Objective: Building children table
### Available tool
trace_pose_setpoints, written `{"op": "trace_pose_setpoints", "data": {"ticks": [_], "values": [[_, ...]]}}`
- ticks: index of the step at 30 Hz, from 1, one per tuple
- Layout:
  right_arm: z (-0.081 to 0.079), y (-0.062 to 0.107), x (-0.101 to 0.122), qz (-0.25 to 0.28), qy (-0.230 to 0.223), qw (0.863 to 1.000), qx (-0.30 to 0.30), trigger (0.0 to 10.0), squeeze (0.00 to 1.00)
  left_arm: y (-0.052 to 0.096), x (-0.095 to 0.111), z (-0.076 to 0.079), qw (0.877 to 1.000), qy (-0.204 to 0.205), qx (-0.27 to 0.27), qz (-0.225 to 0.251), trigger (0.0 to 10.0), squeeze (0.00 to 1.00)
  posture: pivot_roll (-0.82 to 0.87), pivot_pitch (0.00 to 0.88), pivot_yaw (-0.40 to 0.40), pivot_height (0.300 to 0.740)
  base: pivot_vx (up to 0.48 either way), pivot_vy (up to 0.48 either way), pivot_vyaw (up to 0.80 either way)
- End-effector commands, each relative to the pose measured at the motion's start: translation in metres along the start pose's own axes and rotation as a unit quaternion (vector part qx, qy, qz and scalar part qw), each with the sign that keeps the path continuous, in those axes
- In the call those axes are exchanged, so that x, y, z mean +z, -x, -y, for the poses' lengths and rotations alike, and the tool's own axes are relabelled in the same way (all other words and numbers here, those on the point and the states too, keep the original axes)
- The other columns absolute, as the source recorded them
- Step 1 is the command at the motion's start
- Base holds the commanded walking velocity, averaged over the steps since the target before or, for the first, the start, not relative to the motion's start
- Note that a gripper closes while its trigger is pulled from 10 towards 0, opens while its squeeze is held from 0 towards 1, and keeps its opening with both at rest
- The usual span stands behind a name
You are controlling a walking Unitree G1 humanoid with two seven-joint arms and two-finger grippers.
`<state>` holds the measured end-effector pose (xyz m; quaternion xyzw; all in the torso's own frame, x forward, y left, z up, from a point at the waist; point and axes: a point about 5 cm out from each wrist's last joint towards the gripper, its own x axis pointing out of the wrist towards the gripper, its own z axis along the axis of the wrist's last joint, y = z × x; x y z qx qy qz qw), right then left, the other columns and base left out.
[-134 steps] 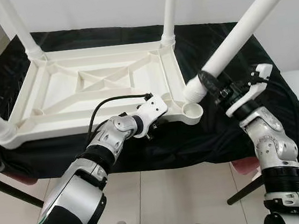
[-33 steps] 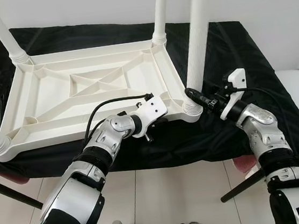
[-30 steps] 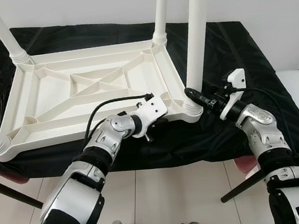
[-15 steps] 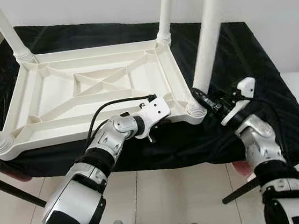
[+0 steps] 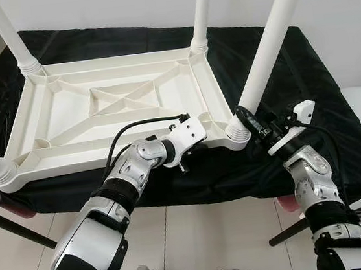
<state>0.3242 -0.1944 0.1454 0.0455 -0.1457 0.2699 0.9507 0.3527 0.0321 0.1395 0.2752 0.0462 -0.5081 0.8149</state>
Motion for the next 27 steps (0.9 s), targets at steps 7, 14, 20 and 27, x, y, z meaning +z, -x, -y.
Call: {"op": "trace_pose_setpoints", "data": {"ticks": [7, 14, 20, 27], "values": [[-0.009, 0.022, -0.038, -0.107, 0.003, 0.994, 0.013, 10.0, 0.0, -0.002, 0.0, 0.006, 1.0, 0.0, -0.021, 0.004, 10.0, 0.0, 0.0, 0.093, -0.023, 0.74, 0.0, 0.0, 0.0], [-0.013, 0.033, -0.045, -0.127, 0.017, 0.992, 0.023, 10.0, 0.0, -0.001, 0.001, 0.006, 1.0, -0.001, -0.022, 0.005, 10.0, 0.0, -0.01, 0.098, -0.018, 0.74, 0.0, 0.0, 0.0], [-0.016, 0.045, -0.052, -0.141, 0.019, 0.99, 0.026, 10.0, 0.0, -0.001, 0.001, 0.006, 1.0, -0.001, -0.022, 0.004, 10.0, 0.0, -0.01, 0.105, -0.015, 0.74, 0.0, 0.0, 0.0], [-0.017, 0.05, -0.055, -0.148, 0.019, 0.988, 0.025, 10.0, 0.0, -0.002, 0.001, 0.006, 1.0, -0.001, -0.024, 0.004, 10.0, 0.0, -0.01, 0.106, -0.013, 0.74, 0.0, 0.0, 0.0]]}}
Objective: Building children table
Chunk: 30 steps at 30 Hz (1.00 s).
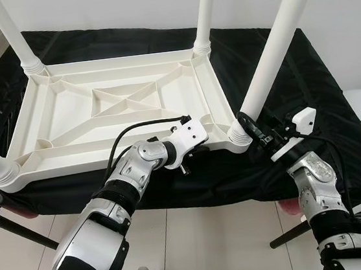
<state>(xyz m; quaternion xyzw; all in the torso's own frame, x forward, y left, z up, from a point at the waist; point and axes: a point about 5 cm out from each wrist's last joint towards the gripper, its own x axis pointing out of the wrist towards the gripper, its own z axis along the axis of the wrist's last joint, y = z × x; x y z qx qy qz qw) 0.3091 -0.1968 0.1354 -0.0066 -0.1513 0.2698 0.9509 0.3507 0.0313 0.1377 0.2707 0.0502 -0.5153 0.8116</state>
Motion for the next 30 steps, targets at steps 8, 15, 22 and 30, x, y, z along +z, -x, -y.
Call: {"op": "trace_pose_setpoints", "data": {"ticks": [8, 15, 22, 30], "values": [[-0.017, 0.032, -0.049, -0.139, -0.029, 0.99, 0.024, 10.0, 0.0, -0.001, 0.002, 0.003, 1.0, -0.006, -0.015, 0.003, 10.0, 0.0, -0.01, 0.105, -0.014, 0.74, 0.0, 0.0, 0.0], [-0.016, 0.032, -0.051, -0.138, -0.03, 0.99, -0.005, 10.0, 0.0, -0.001, 0.002, 0.003, 1.0, -0.007, -0.016, 0.003, 10.0, 0.0, -0.01, 0.105, -0.012, 0.74, 0.0, 0.0, 0.0], [-0.013, 0.029, -0.05, -0.129, -0.036, 0.99, -0.038, 10.0, 0.0, -0.001, 0.003, 0.003, 1.0, -0.009, -0.017, 0.003, 10.0, 0.0, -0.01, 0.099, -0.01, 0.74, 0.0, 0.0, 0.0], [-0.008, 0.022, -0.043, -0.093, -0.101, 0.989, -0.06, 10.0, 0.0, -0.002, 0.004, 0.003, 1.0, -0.011, -0.019, 0.004, 10.0, 0.0, -0.01, 0.088, -0.007, 0.74, 0.0, 0.0, 0.0]]}}
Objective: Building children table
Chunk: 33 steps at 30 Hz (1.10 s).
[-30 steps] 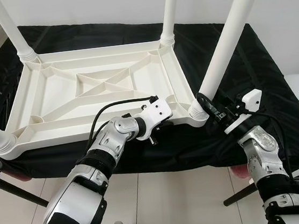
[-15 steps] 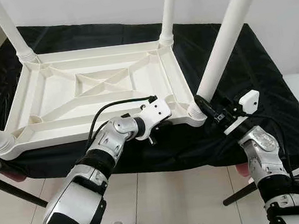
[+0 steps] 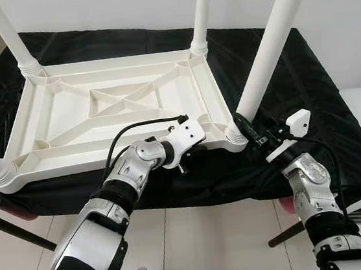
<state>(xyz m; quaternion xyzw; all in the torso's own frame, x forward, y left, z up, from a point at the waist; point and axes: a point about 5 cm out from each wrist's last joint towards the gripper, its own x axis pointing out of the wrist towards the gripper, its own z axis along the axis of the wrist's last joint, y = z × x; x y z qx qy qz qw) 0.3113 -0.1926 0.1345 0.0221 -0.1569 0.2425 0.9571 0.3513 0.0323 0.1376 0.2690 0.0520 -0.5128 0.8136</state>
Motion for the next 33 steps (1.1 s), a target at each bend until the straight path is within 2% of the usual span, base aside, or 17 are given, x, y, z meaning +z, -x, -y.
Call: {"op": "trace_pose_setpoints", "data": {"ticks": [1, 5, 6, 10, 19, 25, 26, 28, 29, 33], "values": [[0.001, 0.024, -0.038, -0.103, -0.086, 0.991, -0.026, 10.0, 0.0, -0.003, 0.005, 0.004, 1.0, -0.014, -0.022, 0.006, 10.0, 0.0, -0.01, 0.085, -0.007, 0.74, 0.0, 0.0, 0.0], [0.002, 0.023, -0.037, -0.102, -0.092, 0.99, -0.022, 10.0, 0.0, -0.003, 0.006, 0.004, 1.0, -0.014, -0.023, 0.006, 10.0, 0.0, -0.01, 0.084, -0.007, 0.74, 0.0, 0.0, 0.0], [0.006, 0.022, -0.036, -0.106, -0.107, 0.988, -0.02, 10.0, 0.0, -0.003, 0.006, 0.005, 1.0, -0.015, -0.024, 0.007, 10.0, 0.0, -0.01, 0.082, -0.007, 0.74, 0.0, 0.0, 0.0], [0.015, 0.022, -0.036, -0.118, -0.107, 0.987, -0.023, 10.0, 0.0, -0.004, 0.007, 0.006, 0.999, -0.017, -0.026, 0.009, 10.0, 0.0, -0.01, 0.071, -0.009, 0.74, 0.0, 0.0, 0.0], [0.011, 0.024, -0.041, -0.134, -0.102, 0.986, -0.004, 10.0, 0.0, -0.004, 0.007, 0.007, 0.999, -0.018, -0.027, 0.009, 10.0, 0.0, -0.01, 0.056, -0.01, 0.74, 0.0, 0.0, 0.0], [0.01, 0.028, -0.044, -0.151, -0.069, 0.986, 0.007, 10.0, 0.0, -0.005, 0.006, 0.008, 0.999, -0.018, -0.028, 0.008, 10.0, 0.0, -0.01, 0.05, -0.008, 0.74, 0.0, 0.0, 0.0], [0.009, 0.03, -0.045, -0.159, -0.049, 0.986, 0.015, 10.0, 0.0, -0.005, 0.006, 0.008, 0.999, -0.019, -0.03, 0.008, 10.0, 0.0, -0.01, 0.048, -0.006, 0.74, 0.0, 0.0, 0.0], [0.009, 0.03, -0.045, -0.159, -0.049, 0.986, 0.015, 10.0, 0.0, -0.005, 0.006, 0.008, 0.999, -0.019, -0.03, 0.008, 10.0, 0.0, -0.01, 0.048, -0.006, 0.74, 0.0, 0.0, 0.0], [0.008, 0.031, -0.045, -0.165, -0.022, 0.986, 0.023, 10.0, 0.0, -0.005, 0.006, 0.009, 0.999, -0.019, -0.031, 0.009, 10.0, 0.0, -0.01, 0.048, -0.006, 0.74, 0.0, 0.0, 0.0], [0.006, 0.033, -0.047, -0.169, -0.007, 0.985, 0.03, 10.0, 0.0, -0.005, 0.006, 0.009, 0.999, -0.019, -0.032, 0.008, 10.0, 0.0, -0.01, 0.048, -0.004, 0.74, 0.0, 0.0, 0.0]]}}
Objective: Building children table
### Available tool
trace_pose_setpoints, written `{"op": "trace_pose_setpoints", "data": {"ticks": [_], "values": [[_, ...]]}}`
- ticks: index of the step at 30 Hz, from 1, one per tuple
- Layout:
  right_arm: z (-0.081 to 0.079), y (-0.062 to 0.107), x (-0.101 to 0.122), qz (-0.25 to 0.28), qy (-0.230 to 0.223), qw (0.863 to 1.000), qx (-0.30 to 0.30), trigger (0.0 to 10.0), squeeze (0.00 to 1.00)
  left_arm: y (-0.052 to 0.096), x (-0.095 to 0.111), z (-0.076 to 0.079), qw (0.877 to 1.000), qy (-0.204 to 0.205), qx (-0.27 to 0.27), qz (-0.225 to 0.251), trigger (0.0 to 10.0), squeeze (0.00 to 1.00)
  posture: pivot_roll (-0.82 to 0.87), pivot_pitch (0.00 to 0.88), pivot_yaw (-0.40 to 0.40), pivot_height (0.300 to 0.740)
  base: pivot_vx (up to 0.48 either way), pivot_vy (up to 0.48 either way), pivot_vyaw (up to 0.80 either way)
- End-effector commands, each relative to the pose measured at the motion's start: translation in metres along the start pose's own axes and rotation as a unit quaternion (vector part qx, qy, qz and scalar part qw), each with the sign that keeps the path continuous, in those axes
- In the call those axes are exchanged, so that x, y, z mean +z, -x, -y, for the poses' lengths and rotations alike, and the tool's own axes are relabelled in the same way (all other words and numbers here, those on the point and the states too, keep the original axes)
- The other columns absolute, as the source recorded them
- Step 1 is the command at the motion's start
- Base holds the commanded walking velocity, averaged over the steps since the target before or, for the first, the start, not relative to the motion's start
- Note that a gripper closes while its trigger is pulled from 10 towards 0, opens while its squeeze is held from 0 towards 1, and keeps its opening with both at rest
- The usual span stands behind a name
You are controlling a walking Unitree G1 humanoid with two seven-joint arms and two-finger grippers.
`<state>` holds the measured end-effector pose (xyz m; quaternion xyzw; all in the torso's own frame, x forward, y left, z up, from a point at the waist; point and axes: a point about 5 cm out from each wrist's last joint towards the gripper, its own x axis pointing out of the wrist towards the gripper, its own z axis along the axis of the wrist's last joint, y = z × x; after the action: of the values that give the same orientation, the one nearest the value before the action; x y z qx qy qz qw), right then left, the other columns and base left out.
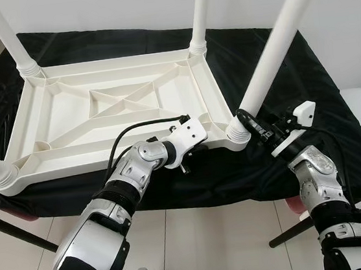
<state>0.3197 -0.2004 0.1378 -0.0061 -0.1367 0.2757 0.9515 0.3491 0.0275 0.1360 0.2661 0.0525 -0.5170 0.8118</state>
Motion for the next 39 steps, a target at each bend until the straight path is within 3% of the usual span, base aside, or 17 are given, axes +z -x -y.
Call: {"op": "trace_pose_setpoints", "data": {"ticks": [1, 9, 17, 33, 39], "values": [[-0.01, 0.034, -0.051, -0.143, -0.03, 0.989, -0.004, 10.0, 0.0, -0.002, 0.005, 0.005, 0.999, -0.021, -0.027, 0.006, 10.0, 0.0, -0.01, 0.049, -0.003, 0.74, 0.0, 0.0, 0.0], [-0.01, 0.035, -0.053, -0.141, -0.038, 0.989, -0.01, 10.0, 0.0, -0.002, 0.006, 0.005, 0.999, -0.023, -0.028, 0.007, 10.0, 0.0, -0.01, 0.05, -0.002, 0.74, 0.0, 0.0, 0.0], [-0.015, 0.036, -0.053, -0.11, -0.05, 0.99, -0.073, 10.0, 0.0, -0.002, 0.006, 0.004, 0.999, -0.023, -0.028, 0.007, 10.0, 0.0, -0.01, 0.056, -0.001, 0.74, 0.0, 0.0, 0.0], [-0.051, 0.017, -0.045, -0.048, -0.048, 0.99, -0.121, 10.0, 0.0, -0.003, 0.009, 0.005, 0.999, -0.023, -0.03, 0.01, 10.0, 0.0, -0.01, 0.062, -0.003, 0.74, 0.0, 0.0, 0.0], [-0.058, 0.011, -0.041, -0.035, -0.046, 0.987, -0.148, 10.0, 0.0, -0.003, 0.009, 0.005, 0.999, -0.023, -0.03, 0.01, 10.0, 0.0, -0.01, 0.063, -0.002, 0.74, 0.0, 0.0, 0.0]]}}
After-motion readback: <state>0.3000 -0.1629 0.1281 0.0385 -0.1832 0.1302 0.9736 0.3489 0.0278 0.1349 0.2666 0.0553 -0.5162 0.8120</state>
